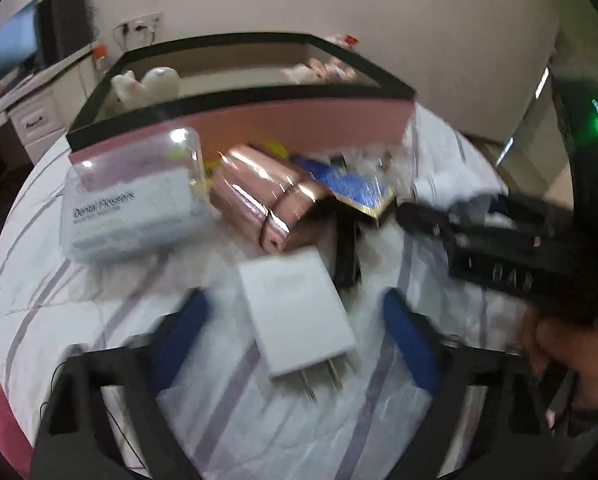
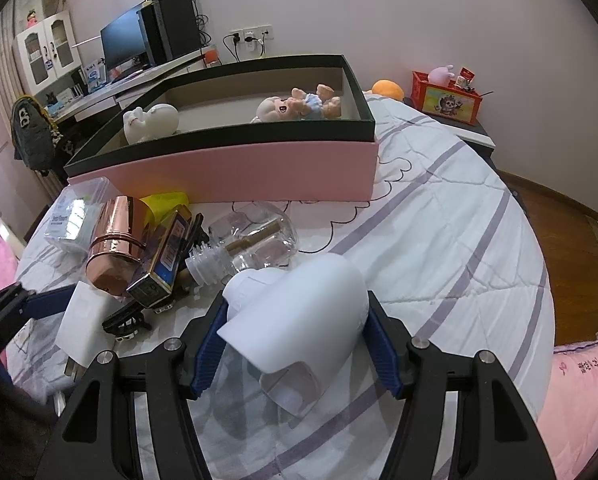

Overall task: Organize rigid objects
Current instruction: 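Grasp the white charger with the left gripper while the right gripper holds the foam cup, then carry the charger and foam cup into the pink box and open both grippers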

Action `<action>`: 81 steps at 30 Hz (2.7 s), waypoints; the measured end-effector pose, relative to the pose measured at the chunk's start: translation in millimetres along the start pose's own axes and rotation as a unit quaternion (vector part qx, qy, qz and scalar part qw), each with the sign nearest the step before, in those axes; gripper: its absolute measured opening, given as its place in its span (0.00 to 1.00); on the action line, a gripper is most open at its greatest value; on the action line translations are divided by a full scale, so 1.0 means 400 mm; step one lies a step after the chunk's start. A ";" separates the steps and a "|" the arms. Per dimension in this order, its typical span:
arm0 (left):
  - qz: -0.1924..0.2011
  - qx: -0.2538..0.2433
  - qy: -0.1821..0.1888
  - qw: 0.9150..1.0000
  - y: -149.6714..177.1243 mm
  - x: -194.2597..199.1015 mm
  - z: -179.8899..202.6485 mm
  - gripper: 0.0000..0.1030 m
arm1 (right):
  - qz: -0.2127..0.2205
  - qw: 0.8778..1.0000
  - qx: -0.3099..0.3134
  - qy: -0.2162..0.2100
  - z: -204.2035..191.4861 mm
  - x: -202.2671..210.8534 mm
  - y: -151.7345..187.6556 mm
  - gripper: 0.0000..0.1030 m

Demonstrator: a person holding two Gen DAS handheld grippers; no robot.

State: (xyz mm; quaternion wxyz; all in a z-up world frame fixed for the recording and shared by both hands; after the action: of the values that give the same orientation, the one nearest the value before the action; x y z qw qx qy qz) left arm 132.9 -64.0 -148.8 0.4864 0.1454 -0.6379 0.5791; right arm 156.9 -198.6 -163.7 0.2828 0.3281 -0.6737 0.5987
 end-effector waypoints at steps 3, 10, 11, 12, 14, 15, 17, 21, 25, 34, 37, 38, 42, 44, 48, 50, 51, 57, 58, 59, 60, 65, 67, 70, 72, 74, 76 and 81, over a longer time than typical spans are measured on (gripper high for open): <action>-0.001 0.027 0.019 0.999 0.000 0.010 -0.032 0.50 | 0.002 1.000 -0.002 -0.005 0.002 0.000 -0.001 0.62; 0.008 0.032 0.007 0.999 0.035 0.063 -0.058 0.40 | 0.008 1.000 -0.012 -0.014 0.008 0.020 0.004 0.62; 0.013 0.029 0.001 0.999 0.041 0.076 -0.062 0.39 | 0.007 1.000 -0.012 -0.014 0.009 0.024 0.005 0.62; 0.018 0.026 -0.004 0.999 0.044 0.089 -0.065 0.39 | 0.008 1.000 -0.013 -0.014 0.008 0.027 0.008 0.62; 0.031 0.019 -0.010 0.999 0.048 0.114 -0.068 0.39 | 0.009 1.000 -0.015 -0.015 0.008 0.033 0.011 0.62; 0.037 0.016 -0.013 0.999 0.050 0.126 -0.070 0.39 | 0.010 1.000 -0.017 -0.017 0.007 0.038 0.012 0.62; 0.046 0.007 -0.024 0.999 0.049 0.147 -0.072 0.39 | 0.013 1.000 -0.017 -0.017 0.004 0.050 0.012 0.62; 0.053 0.008 -0.027 0.998 0.043 0.160 -0.083 0.39 | 0.018 1.000 -0.017 -0.020 -0.002 0.065 0.010 0.62; 0.066 0.009 -0.031 0.997 0.040 0.182 -0.090 0.39 | 0.022 0.999 -0.018 -0.021 -0.004 0.082 0.007 0.62; 0.099 -0.010 -0.047 0.994 0.009 0.238 -0.087 0.39 | 0.038 0.998 -0.017 -0.037 -0.020 0.122 -0.016 0.62; 0.111 -0.016 -0.056 0.992 -0.019 0.254 -0.086 0.39 | 0.048 0.998 -0.010 -0.044 -0.036 0.142 -0.037 0.62; 0.116 -0.018 -0.062 0.991 -0.033 0.259 -0.089 0.39 | 0.051 0.998 -0.008 -0.048 -0.040 0.148 -0.043 0.62; 0.138 -0.017 -0.078 0.987 -0.101 0.278 -0.108 0.39 | 0.070 0.996 0.008 -0.060 -0.068 0.172 -0.102 0.62; 0.147 -0.014 -0.084 0.986 -0.137 0.284 -0.121 0.39 | 0.078 0.995 0.015 -0.065 -0.080 0.176 -0.140 0.60; 0.160 -0.011 -0.093 0.983 -0.205 0.279 -0.147 0.39 | 0.094 0.993 0.028 -0.069 -0.101 0.175 -0.204 0.60; 0.165 -0.011 -0.093 0.982 -0.238 0.270 -0.161 0.39 | 0.097 0.992 0.032 -0.073 -0.107 0.166 -0.231 0.60; 0.167 -0.012 -0.093 0.981 -0.250 0.265 -0.165 0.39 | 0.099 0.992 0.031 -0.078 -0.109 0.160 -0.247 0.60; 0.180 -0.023 -0.096 0.979 -0.348 0.230 -0.176 0.39 | 0.109 0.990 0.035 -0.086 -0.113 0.126 -0.328 0.60; 0.180 -0.025 -0.097 0.979 -0.371 0.217 -0.176 0.39 | 0.108 0.990 0.034 -0.088 -0.112 0.116 -0.345 0.60; 0.180 -0.026 -0.097 0.978 -0.385 0.207 -0.176 0.39 | 0.108 0.990 0.035 -0.089 -0.112 0.107 -0.359 0.60; 0.181 -0.027 -0.097 0.978 -0.409 0.190 -0.179 0.39 | 0.108 0.990 0.036 -0.088 -0.112 0.095 -0.379 0.60; 0.172 -0.016 -0.099 0.980 -0.495 0.112 -0.200 0.39 | 0.096 0.991 0.033 -0.082 -0.101 0.011 -0.461 0.60; 0.163 -0.013 -0.105 0.981 -0.524 0.071 -0.209 0.39 | 0.082 0.993 0.028 -0.081 -0.093 -0.037 -0.489 0.60; 0.143 -0.006 -0.106 0.984 -0.550 0.012 -0.219 0.39 | 0.057 0.996 0.022 -0.072 -0.085 -0.114 -0.515 0.60; 0.125 -0.002 -0.104 0.987 -0.560 -0.035 -0.224 0.39 | 0.038 0.997 0.016 -0.067 -0.078 -0.165 -0.526 0.60; 0.104 0.005 -0.097 0.990 -0.563 -0.080 -0.231 0.39 | 0.021 0.998 0.011 -0.062 -0.072 -0.205 -0.525 0.60; 0.087 0.008 -0.096 0.992 -0.559 -0.114 -0.233 0.40 | 0.001 0.998 0.007 -0.055 -0.068 -0.240 -0.520 0.61; 0.079 0.000 -0.113 0.990 -0.543 -0.108 -0.227 0.52 | -0.014 0.999 0.003 -0.042 -0.061 -0.244 -0.495 0.71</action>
State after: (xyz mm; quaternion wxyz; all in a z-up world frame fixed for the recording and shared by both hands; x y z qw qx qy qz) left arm 357.6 -62.7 -66.2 0.3635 0.1589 -0.6987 0.5954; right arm 372.2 -177.7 -113.1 0.2610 0.3633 -0.6787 0.5825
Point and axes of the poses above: each gripper's, at about its wrist camera, not at the fingertips, and x roughly against the way its jaws point, z to its right, y to its underside, the point moved 4 cm from there along -x, roughly the way its jaws point, and after that the axes turned 4 degrees about -x, right-handed, at the moved point
